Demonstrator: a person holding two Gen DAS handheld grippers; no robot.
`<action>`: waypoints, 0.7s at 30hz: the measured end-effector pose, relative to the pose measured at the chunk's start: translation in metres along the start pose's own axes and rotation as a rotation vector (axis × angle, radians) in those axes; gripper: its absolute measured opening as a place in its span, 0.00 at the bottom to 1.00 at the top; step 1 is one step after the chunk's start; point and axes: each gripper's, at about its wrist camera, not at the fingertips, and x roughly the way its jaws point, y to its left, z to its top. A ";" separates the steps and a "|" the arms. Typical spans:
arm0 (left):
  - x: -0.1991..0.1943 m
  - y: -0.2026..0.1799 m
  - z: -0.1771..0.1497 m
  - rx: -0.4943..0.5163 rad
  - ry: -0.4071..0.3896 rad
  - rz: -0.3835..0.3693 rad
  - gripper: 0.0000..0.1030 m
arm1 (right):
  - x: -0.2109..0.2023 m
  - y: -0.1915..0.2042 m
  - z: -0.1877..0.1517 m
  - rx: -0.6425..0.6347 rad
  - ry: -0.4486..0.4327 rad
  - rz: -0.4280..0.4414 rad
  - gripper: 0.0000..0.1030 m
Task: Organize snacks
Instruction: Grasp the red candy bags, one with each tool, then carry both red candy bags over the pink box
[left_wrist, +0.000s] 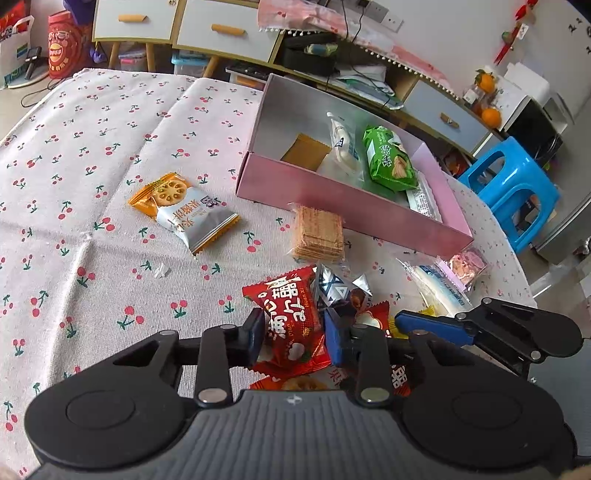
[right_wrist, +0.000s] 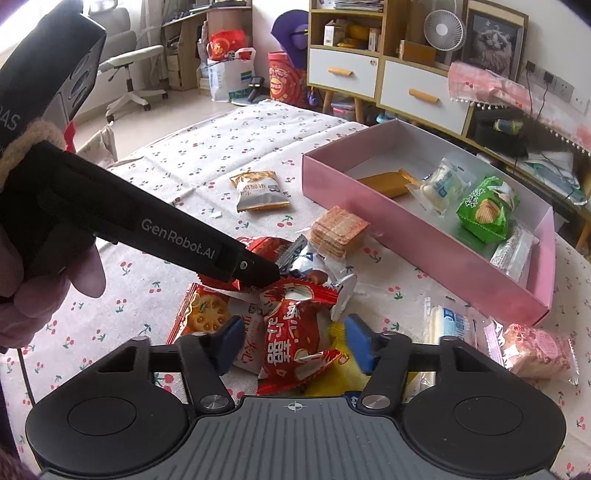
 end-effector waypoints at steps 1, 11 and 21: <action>0.000 0.000 0.000 0.002 0.000 0.001 0.31 | 0.000 0.000 0.000 0.004 0.001 0.001 0.49; 0.000 -0.003 0.001 0.010 0.005 0.015 0.30 | 0.002 -0.006 0.004 0.057 0.013 -0.003 0.34; -0.009 -0.003 0.006 0.016 -0.006 0.016 0.30 | -0.008 -0.015 0.012 0.140 0.022 -0.003 0.30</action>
